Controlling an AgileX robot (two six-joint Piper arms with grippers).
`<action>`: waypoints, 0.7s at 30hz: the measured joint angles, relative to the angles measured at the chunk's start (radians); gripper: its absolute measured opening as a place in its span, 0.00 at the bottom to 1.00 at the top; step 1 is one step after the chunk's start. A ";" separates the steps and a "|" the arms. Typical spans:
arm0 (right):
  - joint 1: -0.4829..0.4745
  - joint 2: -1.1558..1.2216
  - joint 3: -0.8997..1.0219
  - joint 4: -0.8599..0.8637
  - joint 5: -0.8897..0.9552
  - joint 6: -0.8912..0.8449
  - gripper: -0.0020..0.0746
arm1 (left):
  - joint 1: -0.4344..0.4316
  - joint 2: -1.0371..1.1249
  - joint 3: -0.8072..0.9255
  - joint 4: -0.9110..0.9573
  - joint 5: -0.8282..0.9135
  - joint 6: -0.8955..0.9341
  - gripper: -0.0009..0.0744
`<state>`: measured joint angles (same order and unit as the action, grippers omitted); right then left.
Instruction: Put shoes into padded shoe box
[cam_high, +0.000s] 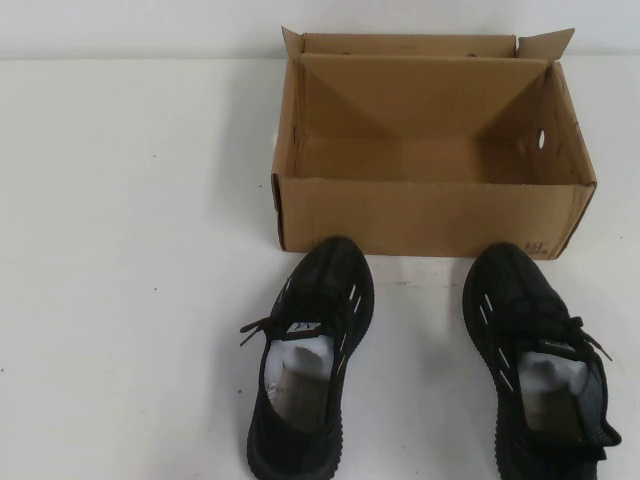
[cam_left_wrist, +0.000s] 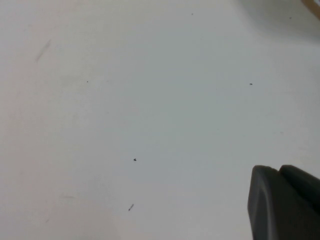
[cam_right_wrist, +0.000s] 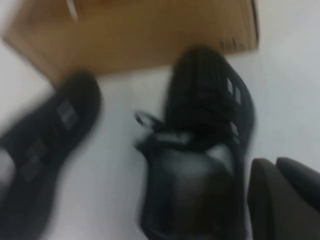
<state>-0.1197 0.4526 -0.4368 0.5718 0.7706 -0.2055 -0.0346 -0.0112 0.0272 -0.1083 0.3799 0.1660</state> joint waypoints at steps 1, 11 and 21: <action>0.000 0.040 -0.039 -0.042 0.036 -0.019 0.02 | 0.000 0.000 0.000 0.000 0.000 0.000 0.01; 0.025 0.440 -0.429 -0.240 0.262 -0.168 0.02 | 0.000 0.000 0.000 0.000 0.000 0.000 0.01; 0.459 0.717 -0.562 -0.357 0.287 -0.350 0.03 | 0.000 0.000 0.000 0.000 0.000 0.000 0.01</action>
<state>0.3393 1.1696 -0.9993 0.2146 1.0580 -0.5557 -0.0346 -0.0112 0.0272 -0.1083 0.3799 0.1660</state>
